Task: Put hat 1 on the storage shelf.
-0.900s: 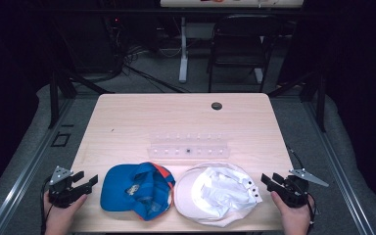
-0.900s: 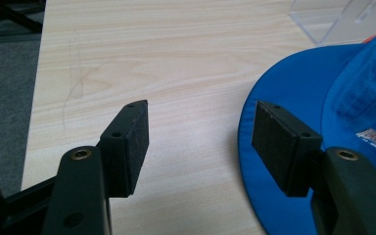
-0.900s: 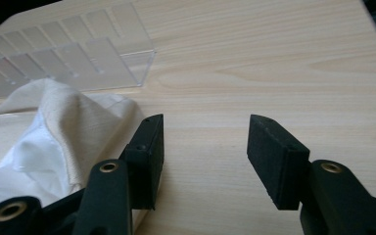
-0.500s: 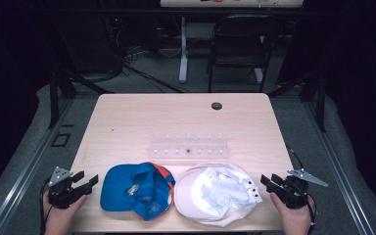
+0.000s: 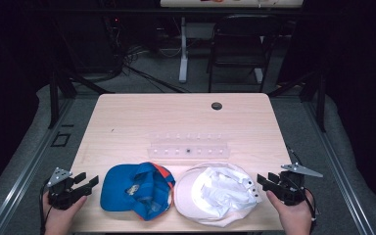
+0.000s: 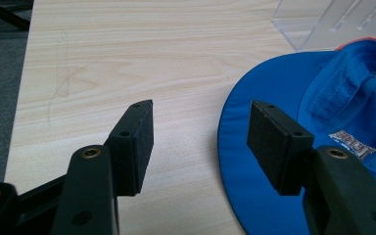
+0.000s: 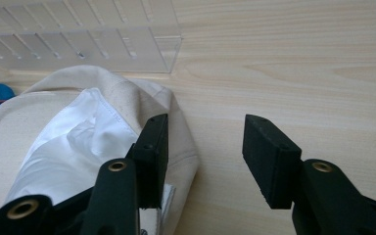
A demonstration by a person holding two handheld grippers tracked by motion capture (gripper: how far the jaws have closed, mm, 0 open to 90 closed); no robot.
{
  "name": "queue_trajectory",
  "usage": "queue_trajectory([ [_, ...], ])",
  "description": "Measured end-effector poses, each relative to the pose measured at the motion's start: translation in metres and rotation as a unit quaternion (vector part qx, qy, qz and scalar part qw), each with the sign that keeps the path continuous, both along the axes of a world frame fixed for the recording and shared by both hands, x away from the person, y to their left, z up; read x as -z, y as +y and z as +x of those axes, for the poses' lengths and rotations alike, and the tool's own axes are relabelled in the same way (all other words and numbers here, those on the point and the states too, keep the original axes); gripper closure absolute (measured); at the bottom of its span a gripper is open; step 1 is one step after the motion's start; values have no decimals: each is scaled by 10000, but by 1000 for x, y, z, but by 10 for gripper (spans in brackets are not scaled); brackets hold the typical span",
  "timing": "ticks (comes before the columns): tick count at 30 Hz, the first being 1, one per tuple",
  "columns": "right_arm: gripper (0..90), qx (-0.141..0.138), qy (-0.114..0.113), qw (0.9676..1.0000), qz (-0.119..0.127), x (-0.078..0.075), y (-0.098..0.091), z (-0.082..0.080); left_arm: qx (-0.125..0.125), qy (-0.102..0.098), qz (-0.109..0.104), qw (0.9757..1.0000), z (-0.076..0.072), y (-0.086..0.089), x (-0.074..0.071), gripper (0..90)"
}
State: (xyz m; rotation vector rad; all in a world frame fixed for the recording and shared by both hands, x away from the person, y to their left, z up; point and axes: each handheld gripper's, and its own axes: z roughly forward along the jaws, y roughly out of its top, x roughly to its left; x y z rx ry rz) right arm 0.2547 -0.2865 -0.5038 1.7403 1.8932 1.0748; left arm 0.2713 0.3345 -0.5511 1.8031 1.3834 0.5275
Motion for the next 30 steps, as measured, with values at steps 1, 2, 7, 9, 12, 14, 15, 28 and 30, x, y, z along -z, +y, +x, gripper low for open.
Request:
queue_trajectory([
  [1,521,-21,35,10000,-23,-2,0,1,4,-10,-11,10000,0,-1,0,438],
  [2,518,-51,66,10000,-46,-4,1,1,4,-10,-11,10000,0,-1,0,438],
  [7,505,-293,272,9992,-93,-15,2,4,30,33,27,10000,0,-3,1,438],
  [9,502,-350,402,9985,-147,-18,4,6,21,25,40,10000,0,-3,1,438],
  [12,507,-436,492,9977,-142,-20,5,8,-32,-26,65,10000,-1,-3,1,438],
  [14,515,-544,671,9961,-153,-23,8,10,-51,6,83,10000,-1,-2,0,437],
  [15,515,-566,759,9954,-151,-24,9,10,-61,11,86,9999,-1,-1,1,437],
  [28,506,-1006,1387,9852,44,-26,16,20,-64,-6,114,9999,-1,-3,2,437],
  [30,506,-1040,1525,9828,87,-25,18,22,-33,38,134,9999,-1,-3,2,437],
])
